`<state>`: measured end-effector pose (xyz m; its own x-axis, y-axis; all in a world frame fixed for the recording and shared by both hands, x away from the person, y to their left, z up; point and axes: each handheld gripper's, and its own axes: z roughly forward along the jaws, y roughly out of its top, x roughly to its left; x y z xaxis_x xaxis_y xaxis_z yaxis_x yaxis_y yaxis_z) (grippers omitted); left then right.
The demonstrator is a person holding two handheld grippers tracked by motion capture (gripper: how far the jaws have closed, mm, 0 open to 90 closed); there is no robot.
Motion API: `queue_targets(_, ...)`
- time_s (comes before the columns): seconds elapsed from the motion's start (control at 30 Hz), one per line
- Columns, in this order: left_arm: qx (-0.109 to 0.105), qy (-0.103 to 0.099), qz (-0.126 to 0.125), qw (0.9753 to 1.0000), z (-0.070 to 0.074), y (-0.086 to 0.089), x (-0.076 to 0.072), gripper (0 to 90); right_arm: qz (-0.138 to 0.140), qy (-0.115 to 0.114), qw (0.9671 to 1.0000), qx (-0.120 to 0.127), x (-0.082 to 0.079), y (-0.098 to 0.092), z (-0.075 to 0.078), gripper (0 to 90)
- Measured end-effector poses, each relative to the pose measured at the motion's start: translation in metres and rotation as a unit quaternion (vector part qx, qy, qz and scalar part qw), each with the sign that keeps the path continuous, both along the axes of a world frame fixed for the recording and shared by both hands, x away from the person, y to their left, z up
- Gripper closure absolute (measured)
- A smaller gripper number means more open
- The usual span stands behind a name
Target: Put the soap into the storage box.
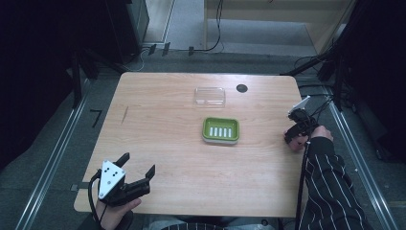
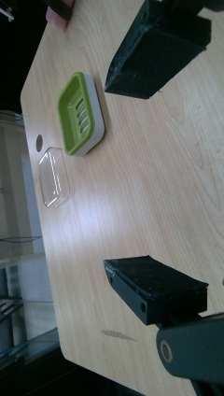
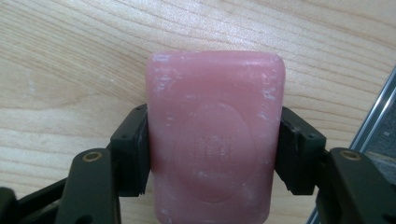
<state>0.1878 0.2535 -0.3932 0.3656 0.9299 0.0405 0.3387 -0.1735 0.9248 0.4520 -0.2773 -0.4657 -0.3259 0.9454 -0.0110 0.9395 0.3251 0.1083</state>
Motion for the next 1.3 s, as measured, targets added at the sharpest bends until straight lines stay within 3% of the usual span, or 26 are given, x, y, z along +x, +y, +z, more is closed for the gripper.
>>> queue_targets(0.27,0.001,0.001,0.001,1.0,0.0,0.001,-0.001,13.7,0.015,-0.006,0.9999,0.006,-0.001,0.001,0.006,39.0)
queue_targets(0.73,0.0,-0.001,0.011,0.9999,0.0,0.004,-0.005,13.7,0.073,-0.012,0.9972,0.009,0.002,0.02,0.015,39.1)
queue_targets(0.97,0.0,0.0,0.016,0.9999,0.0,0.006,-0.009,13.7,0.113,-0.018,0.9934,0.013,0.004,0.033,0.019,39.0)
queue_targets(1.3,0.001,0.0,0.026,0.9997,0.0,0.01,-0.013,13.7,0.146,-0.025,0.989,0.009,0.007,0.046,0.023,39.1)
